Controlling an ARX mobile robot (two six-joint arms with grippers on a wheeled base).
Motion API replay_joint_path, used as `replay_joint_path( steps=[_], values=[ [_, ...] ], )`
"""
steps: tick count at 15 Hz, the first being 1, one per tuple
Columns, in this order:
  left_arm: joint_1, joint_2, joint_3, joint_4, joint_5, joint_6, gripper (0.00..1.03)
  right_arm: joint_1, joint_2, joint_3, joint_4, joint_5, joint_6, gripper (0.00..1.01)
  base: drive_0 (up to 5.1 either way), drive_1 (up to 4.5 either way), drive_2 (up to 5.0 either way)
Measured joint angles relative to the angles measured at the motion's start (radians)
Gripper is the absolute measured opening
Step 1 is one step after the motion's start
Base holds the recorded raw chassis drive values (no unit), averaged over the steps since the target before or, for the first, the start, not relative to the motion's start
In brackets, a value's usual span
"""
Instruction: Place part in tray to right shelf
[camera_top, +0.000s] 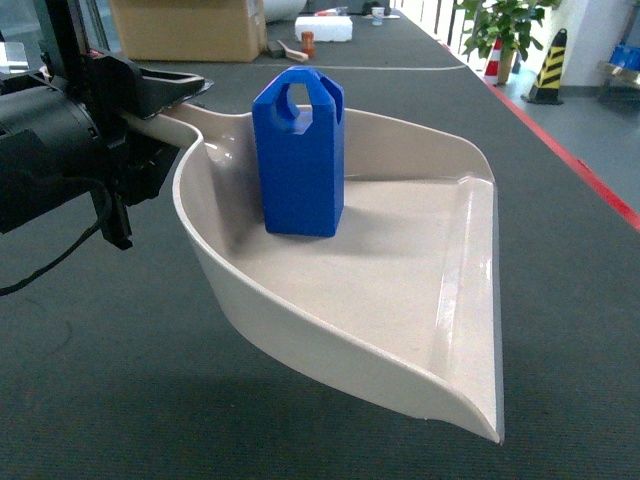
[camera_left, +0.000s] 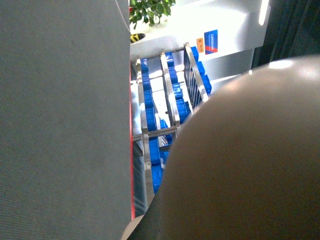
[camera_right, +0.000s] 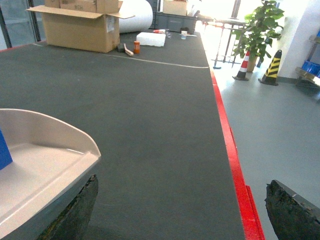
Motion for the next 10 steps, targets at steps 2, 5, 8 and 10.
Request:
replay_joint_path(
  steps=[2, 5, 8, 10],
  values=[
    [0.0, 0.0, 0.0, 0.002, 0.0, 0.0, 0.13, 0.0, -0.002, 0.0, 0.0, 0.0, 0.0, 0.98, 4.9, -2.54, -2.5],
    [-0.002, 0.002, 0.0, 0.0, 0.0, 0.0, 0.13, 0.0, 0.0, 0.0, -0.001, 0.002, 0.0, 0.98, 5.1, -2.35, -2.3],
    [-0.002, 0.002, 0.0, 0.002, 0.0, 0.0, 0.13, 0.0, -0.001, 0.0, 0.002, 0.002, 0.0, 0.98, 5.2, -2.3, -2.3],
    [-0.002, 0.002, 0.0, 0.0, 0.0, -0.001, 0.13, 0.0, 0.0, 0.0, 0.0, 0.002, -0.001, 0.98, 5.1, -2.4, -2.4]
  ],
)
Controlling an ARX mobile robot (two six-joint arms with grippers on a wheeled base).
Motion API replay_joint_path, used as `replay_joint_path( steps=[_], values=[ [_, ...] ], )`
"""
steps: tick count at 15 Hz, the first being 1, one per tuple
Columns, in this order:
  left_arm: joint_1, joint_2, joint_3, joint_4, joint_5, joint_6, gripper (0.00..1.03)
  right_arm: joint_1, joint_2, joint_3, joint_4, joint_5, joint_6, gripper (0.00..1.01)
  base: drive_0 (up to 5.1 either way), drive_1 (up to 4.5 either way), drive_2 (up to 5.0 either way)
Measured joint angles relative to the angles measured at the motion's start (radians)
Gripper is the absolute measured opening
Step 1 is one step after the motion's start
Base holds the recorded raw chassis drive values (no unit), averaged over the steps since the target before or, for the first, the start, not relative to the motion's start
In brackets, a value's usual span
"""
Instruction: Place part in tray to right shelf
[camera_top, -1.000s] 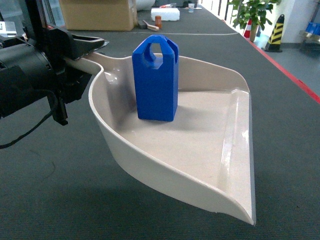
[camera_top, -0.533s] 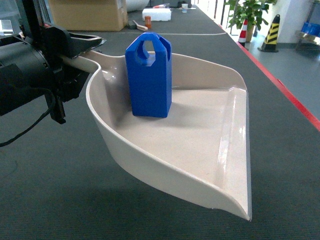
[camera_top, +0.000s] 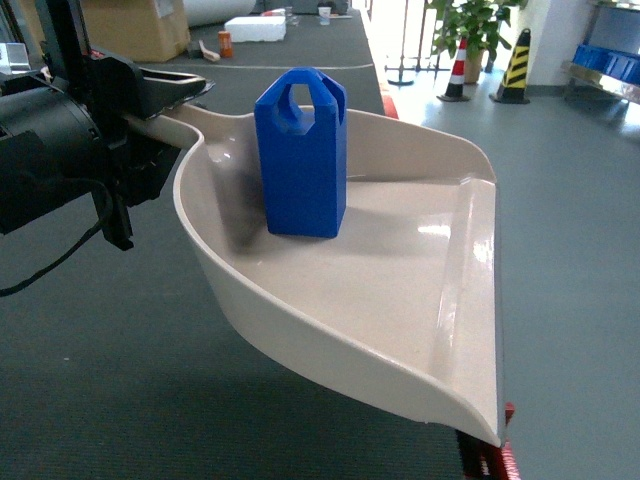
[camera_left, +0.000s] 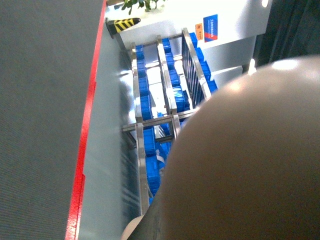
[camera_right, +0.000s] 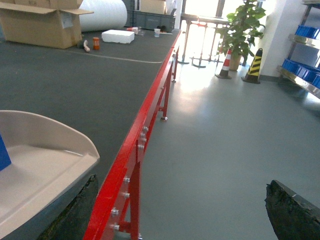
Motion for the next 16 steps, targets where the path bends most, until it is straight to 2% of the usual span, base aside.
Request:
replay_joint_path(
  steps=[16],
  values=[
    [-0.003, 0.0, -0.002, -0.001, 0.001, 0.0, 0.13, 0.0, 0.0, 0.0, -0.002, 0.0, 0.0, 0.98, 5.0, -2.45, -2.4]
  ],
)
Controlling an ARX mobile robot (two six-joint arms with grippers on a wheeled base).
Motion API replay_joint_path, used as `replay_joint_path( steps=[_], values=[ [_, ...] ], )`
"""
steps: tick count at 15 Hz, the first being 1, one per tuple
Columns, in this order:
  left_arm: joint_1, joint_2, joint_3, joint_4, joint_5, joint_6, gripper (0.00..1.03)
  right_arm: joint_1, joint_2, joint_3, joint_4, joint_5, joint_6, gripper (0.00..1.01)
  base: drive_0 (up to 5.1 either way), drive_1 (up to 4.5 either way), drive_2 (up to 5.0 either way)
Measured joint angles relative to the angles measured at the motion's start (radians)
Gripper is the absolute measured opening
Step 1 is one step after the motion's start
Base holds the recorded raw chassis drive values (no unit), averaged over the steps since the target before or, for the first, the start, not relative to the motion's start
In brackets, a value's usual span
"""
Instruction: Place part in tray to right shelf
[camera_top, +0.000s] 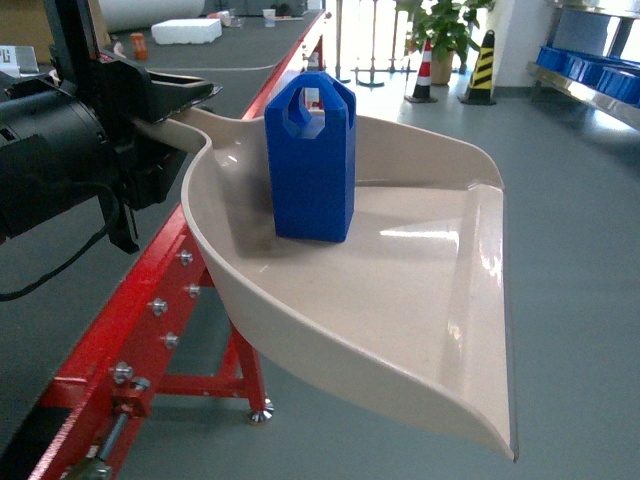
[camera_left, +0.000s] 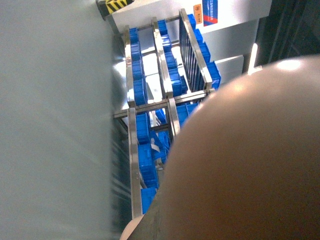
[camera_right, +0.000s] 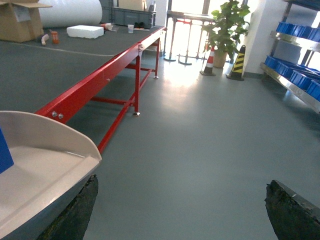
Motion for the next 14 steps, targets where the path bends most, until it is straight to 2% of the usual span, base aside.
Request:
replay_joint_path(
  steps=[14],
  values=[
    [0.002, 0.0, 0.0, 0.0, -0.001, 0.0, 0.13, 0.0, 0.0, 0.0, 0.001, 0.0, 0.0, 0.98, 5.0, -2.44, -2.4]
  ],
)
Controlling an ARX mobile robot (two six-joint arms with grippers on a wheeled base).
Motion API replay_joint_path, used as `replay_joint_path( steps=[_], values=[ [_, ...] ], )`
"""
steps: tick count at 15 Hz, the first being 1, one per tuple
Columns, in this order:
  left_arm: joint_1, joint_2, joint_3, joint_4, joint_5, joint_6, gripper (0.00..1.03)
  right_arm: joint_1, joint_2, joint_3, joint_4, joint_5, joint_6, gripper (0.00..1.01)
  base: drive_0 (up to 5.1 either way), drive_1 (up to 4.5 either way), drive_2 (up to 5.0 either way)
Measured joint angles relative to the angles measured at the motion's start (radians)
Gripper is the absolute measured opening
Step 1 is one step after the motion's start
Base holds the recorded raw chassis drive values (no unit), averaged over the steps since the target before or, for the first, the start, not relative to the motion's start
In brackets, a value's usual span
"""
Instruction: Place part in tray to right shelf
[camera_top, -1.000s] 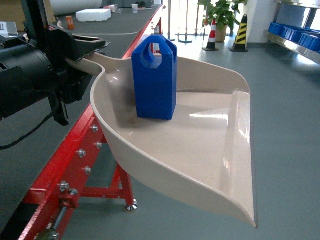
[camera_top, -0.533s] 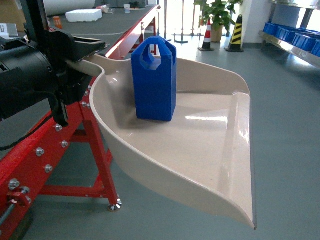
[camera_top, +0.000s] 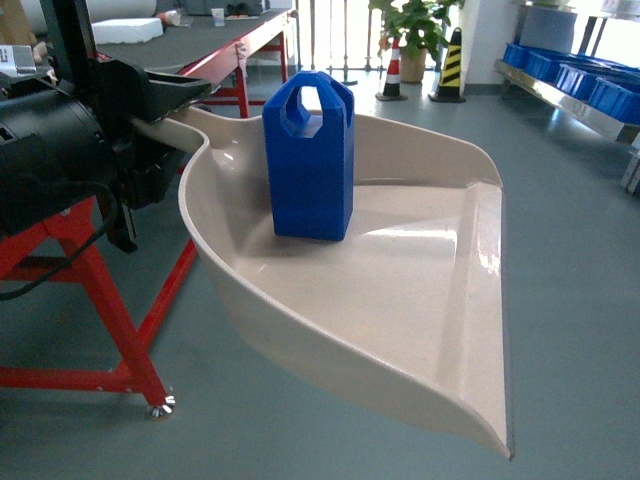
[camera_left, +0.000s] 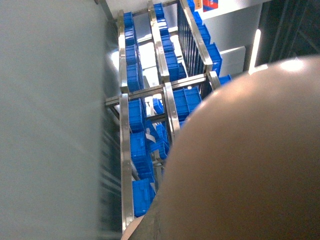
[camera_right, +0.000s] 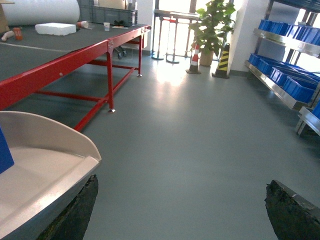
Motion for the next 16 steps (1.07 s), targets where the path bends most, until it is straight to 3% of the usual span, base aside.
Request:
replay_joint_path(
  steps=[6, 9, 16],
  values=[
    [-0.001, 0.0, 0.0, 0.0, 0.0, 0.0, 0.13, 0.0, 0.0, 0.0, 0.001, 0.0, 0.0, 0.98, 5.1, -2.36, -2.4],
    [-0.009, 0.0, 0.0, 0.0, 0.001, -0.001, 0.13, -0.001, 0.0, 0.0, 0.0, 0.004, 0.0, 0.98, 0.0, 0.0, 0.0],
    [0.001, 0.0, -0.002, 0.0, 0.0, 0.0, 0.13, 0.0, -0.003, 0.0, 0.0, 0.004, 0.0, 0.98, 0.2, 4.21, -3.8]
  ],
)
